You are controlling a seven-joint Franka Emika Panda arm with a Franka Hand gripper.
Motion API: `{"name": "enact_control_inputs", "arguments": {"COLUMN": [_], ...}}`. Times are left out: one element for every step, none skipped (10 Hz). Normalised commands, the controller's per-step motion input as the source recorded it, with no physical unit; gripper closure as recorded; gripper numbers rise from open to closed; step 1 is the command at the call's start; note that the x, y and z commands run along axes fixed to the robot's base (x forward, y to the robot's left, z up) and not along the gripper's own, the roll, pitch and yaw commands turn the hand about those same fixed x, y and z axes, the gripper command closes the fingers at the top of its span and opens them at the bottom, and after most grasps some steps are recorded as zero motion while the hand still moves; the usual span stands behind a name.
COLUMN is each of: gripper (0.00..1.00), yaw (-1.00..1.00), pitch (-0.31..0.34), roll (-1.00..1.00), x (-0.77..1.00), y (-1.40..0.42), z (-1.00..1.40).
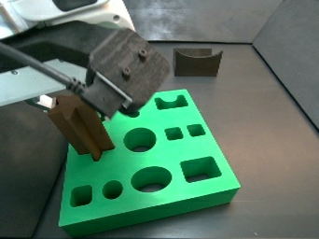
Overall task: Pick up the star object. Move up. Move to above the board. Insert the star object.
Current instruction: Insert the star object.
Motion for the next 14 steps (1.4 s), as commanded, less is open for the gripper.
{"name": "enact_control_inputs", "arguments": {"gripper": [1.00,1.00,1.00,1.00,1.00,1.00,1.00,1.00,1.00,1.00,1.00,1.00,1.00,1.00], "yaw": [0.00,0.00,0.00,0.02,-0.26,-0.29,-0.33,-0.56,-0.11,-0.21,-0.27,-0.43,-0.52,-0.40], "pitch": [0.000,0.000,0.011,0.094,0.266,0.284,0.313,0.266,0.000,-0.059,0.043,0.080,0.107,0.027], "roll": [0.50,0.48,0.48,0.35,0.27,0.24,0.19,0.00,-0.09,0.00,-0.32,-0.29,-0.24,-0.18], "x": [0.11,0.00,0.12,0.21,0.32,0.30,0.24,0.13,0.00,-0.22,0.18,0.24,0.14,0.10], "y": [-0.58,-0.69,-0.54,-0.41,-0.25,-0.24,-0.20,-0.03,0.07,0.00,0.38,0.24,0.20,0.14], "z": [-0.28,-0.44,-0.41,-0.56,-0.45,-0.45,-0.40,-0.56,-0.03,-0.06,-0.50,-0.47,-0.53,-0.70]}}
